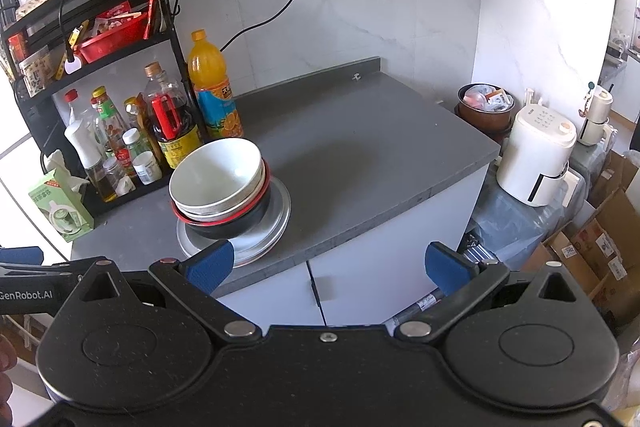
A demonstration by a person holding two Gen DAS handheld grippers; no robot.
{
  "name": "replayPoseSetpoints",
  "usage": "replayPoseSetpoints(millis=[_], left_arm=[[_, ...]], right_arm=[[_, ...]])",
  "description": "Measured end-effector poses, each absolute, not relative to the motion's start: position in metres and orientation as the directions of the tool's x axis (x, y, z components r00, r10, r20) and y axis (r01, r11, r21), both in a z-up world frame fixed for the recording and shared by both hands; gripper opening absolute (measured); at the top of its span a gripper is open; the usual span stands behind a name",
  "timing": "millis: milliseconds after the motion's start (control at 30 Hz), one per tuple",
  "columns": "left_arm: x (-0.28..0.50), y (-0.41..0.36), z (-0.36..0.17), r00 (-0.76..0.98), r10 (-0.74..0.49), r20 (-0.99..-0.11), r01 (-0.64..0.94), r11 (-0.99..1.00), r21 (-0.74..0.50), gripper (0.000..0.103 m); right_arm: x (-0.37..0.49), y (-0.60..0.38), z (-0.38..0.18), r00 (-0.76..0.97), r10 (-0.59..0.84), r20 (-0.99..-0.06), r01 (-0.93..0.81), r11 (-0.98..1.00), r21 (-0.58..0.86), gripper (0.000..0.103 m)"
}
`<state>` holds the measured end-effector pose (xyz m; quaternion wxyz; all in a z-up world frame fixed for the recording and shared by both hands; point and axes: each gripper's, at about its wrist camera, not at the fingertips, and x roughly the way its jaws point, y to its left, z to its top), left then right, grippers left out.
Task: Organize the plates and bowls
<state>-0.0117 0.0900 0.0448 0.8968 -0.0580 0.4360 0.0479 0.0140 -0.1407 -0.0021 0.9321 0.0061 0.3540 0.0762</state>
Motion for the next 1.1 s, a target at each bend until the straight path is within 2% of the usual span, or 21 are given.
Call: replayPoseSetpoints(millis=[1100], left_arm=[[-0.0122, 0.0872, 0.0445, 0.61, 0.041, -0.791, -0.135, 0.99, -0.052, 0.103]], right_arm=[[0.0104, -0.1414, -0.002, 0.739, 0.16, -0.655, -0.145, 0.986, 0.076, 0.103]])
